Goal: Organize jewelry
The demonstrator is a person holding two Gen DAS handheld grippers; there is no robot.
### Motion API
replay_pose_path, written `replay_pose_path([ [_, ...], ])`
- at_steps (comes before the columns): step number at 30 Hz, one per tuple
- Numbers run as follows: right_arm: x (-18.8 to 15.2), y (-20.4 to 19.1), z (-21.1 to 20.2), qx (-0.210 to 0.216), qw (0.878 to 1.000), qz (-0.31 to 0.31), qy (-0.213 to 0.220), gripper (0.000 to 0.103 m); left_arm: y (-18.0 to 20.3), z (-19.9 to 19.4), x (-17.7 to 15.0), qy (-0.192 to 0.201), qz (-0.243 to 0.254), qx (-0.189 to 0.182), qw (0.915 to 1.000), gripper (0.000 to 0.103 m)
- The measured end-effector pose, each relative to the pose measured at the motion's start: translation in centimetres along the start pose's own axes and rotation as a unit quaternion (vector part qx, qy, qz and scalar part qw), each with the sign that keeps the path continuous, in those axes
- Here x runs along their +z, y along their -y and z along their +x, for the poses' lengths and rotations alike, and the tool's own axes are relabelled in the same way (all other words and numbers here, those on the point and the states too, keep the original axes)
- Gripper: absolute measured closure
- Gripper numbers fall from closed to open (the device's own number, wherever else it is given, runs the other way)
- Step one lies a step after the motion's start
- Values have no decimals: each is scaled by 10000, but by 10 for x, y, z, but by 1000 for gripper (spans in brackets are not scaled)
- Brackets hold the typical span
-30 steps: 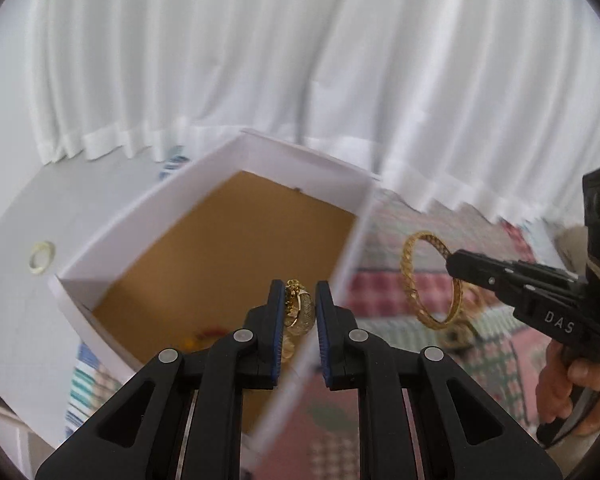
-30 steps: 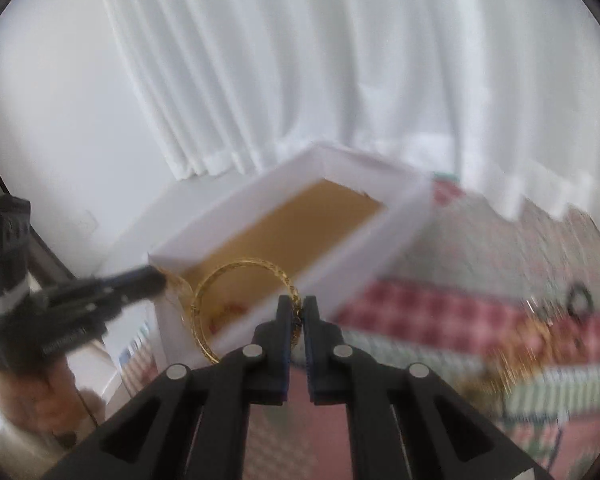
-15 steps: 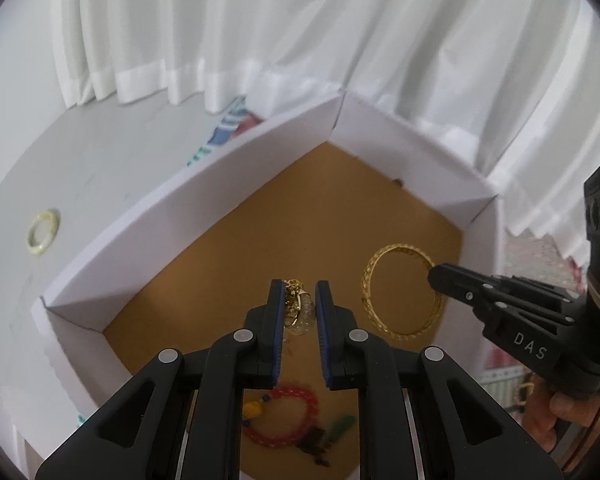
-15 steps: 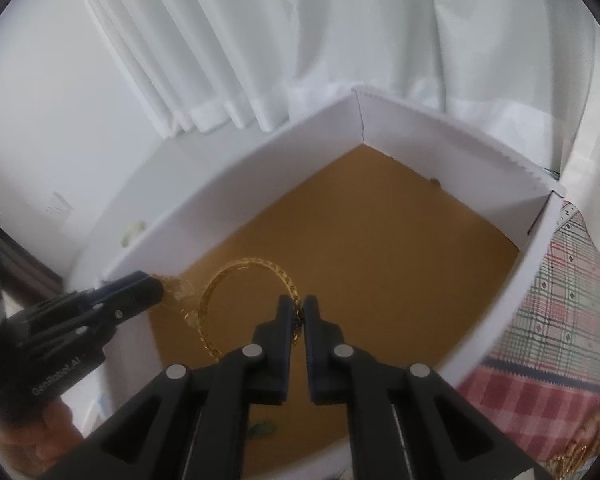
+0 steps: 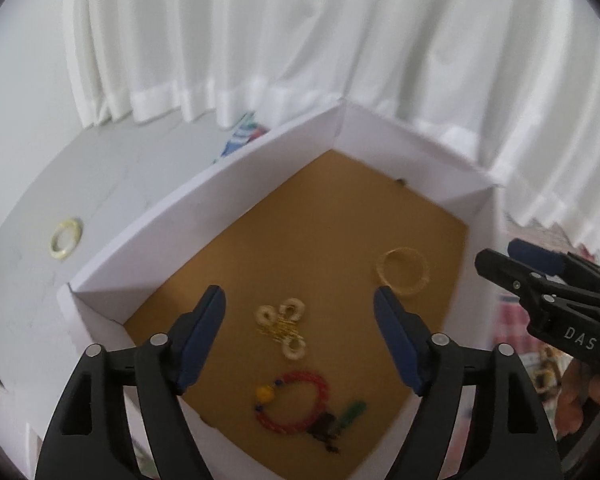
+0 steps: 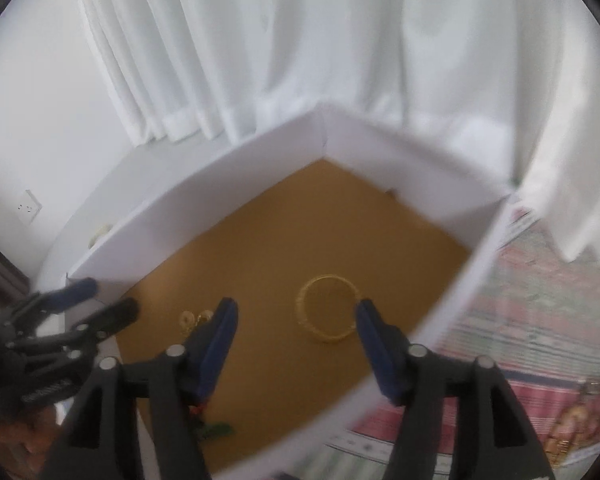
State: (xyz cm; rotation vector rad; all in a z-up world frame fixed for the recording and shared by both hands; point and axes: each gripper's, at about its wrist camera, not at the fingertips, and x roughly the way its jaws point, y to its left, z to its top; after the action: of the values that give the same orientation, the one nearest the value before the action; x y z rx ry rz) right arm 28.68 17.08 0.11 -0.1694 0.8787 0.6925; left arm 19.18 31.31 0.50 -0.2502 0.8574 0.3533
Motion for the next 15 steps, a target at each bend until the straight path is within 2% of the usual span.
replay_pose_path([
  [4,-28,10,-55,-218,9993,-136,276,39,33,-42,-21,307,284,-259,9988,16],
  [8,-73,23,-109,-508,9975,-284,408,39,73,-78,-56,511,618,-623,9948,12],
  [13,-132,47,-158,-870,9951,-275,379,38,129,-97,-109,357,987,-1166,9876,12],
  [15,-161,60,-177,-1064,9934,-225,369,38,148,-101,-127,307,1124,-1261,9851,12],
])
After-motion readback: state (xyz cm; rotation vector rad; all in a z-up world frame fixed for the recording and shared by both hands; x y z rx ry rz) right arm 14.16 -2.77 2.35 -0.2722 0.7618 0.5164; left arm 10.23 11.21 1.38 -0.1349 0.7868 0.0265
